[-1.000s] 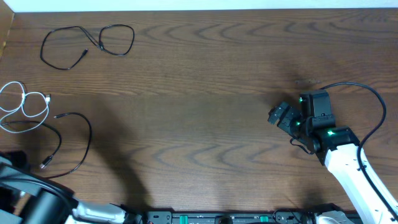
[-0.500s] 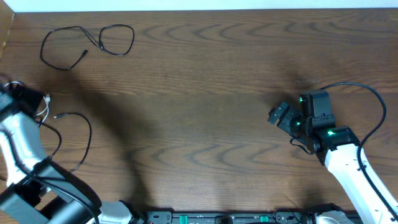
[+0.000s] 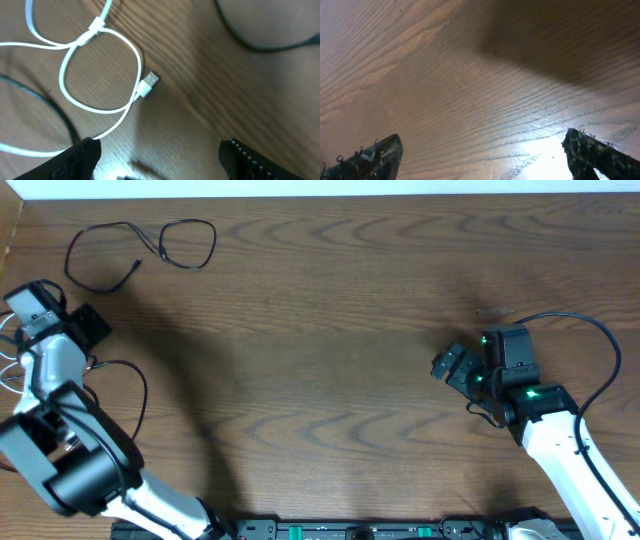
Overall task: Untangle cables
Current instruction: 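Move the left gripper up to the white cable coil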
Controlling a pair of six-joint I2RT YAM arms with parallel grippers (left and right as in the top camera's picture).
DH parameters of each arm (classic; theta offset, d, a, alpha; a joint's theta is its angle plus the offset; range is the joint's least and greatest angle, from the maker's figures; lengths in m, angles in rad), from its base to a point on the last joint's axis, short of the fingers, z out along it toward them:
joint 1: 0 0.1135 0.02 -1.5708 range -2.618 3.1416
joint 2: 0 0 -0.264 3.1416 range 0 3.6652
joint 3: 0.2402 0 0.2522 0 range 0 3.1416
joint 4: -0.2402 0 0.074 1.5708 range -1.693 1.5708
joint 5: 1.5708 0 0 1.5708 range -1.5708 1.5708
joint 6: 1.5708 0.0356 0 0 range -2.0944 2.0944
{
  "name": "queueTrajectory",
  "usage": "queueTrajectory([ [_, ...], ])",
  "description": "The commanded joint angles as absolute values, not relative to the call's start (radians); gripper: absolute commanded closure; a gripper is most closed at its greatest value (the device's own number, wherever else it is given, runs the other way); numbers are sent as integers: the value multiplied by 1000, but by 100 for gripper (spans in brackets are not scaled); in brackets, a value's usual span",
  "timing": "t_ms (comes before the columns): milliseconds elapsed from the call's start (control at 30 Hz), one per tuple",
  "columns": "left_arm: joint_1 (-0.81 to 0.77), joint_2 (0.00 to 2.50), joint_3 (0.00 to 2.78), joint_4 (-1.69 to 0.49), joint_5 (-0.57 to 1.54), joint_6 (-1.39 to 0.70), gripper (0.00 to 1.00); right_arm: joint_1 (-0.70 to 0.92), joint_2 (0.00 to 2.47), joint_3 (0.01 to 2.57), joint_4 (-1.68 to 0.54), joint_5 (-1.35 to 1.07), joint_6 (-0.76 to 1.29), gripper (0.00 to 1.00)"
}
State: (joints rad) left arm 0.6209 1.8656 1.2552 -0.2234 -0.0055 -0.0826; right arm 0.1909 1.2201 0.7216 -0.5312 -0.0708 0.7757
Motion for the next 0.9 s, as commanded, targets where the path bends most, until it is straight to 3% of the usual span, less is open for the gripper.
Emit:
queueTrajectory([
  [0, 640, 1918, 1267, -171, -15, 30, 20, 189, 1217, 725, -532, -58, 761, 1],
  [333, 726, 1990, 1267, -128, 17, 38, 26, 189, 1218, 725, -532, -59, 761, 1],
  [467, 746, 2031, 1267, -95, 121, 58, 26, 189, 1217, 724, -532, -59, 761, 1],
  [867, 750, 2053, 1267, -62, 124, 186, 27, 189, 1218, 725, -532, -59, 761, 1],
])
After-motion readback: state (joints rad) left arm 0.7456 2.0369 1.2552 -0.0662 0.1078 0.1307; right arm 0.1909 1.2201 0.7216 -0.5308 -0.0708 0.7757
